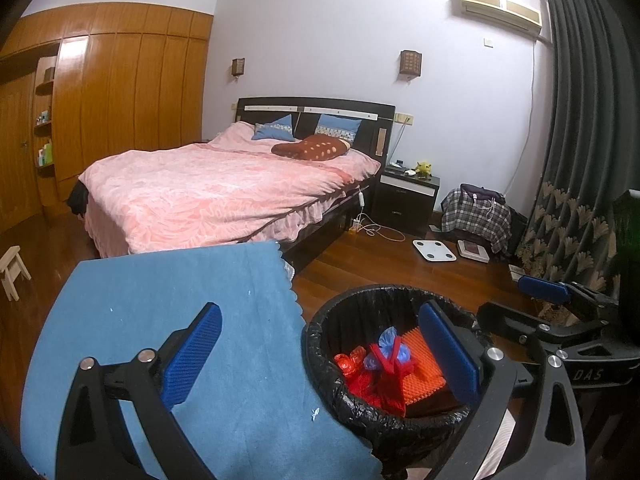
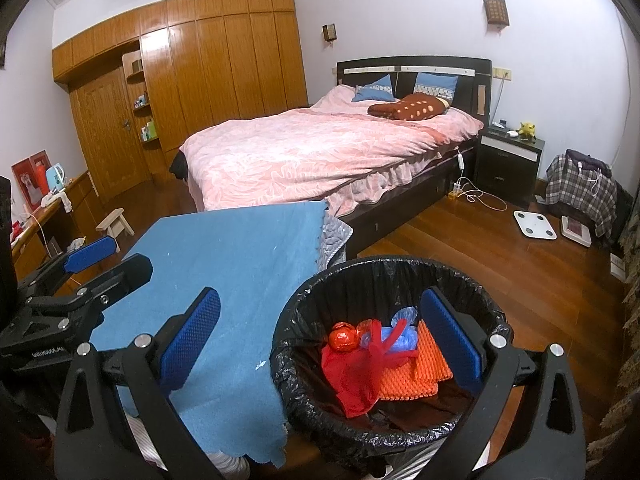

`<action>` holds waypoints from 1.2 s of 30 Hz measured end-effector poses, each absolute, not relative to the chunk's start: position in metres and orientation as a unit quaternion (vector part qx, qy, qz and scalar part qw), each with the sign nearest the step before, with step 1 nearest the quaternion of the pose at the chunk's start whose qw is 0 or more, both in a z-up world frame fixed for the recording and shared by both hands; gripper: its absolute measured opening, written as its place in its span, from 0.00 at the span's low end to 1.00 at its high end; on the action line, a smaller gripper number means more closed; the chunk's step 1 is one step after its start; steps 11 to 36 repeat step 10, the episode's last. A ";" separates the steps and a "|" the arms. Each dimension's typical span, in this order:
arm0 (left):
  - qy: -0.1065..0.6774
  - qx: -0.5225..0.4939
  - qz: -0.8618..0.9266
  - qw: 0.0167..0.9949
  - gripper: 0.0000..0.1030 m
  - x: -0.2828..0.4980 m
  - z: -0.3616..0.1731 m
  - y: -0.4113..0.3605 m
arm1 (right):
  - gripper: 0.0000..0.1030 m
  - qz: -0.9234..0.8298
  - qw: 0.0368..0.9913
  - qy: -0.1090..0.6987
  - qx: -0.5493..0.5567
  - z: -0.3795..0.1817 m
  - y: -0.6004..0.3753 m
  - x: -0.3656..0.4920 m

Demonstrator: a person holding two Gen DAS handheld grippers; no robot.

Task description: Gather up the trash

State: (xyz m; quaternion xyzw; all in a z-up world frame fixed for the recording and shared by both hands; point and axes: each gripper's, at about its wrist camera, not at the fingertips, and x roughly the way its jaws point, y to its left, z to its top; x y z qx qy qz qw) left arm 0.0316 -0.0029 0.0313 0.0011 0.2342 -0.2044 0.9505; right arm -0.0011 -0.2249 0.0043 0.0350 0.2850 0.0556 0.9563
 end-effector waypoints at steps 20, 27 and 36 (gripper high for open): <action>0.237 0.001 -0.203 0.950 0.94 0.024 0.027 0.002 | 0.95 0.056 0.956 0.286 0.036 0.004 -0.224 -0.002; 0.237 0.001 -0.203 0.950 0.94 0.024 0.027 0.002 | 0.95 0.056 0.956 0.286 0.036 0.004 -0.224 -0.002; 0.237 0.001 -0.203 0.950 0.94 0.024 0.027 0.002 | 0.95 0.056 0.956 0.286 0.036 0.004 -0.224 -0.002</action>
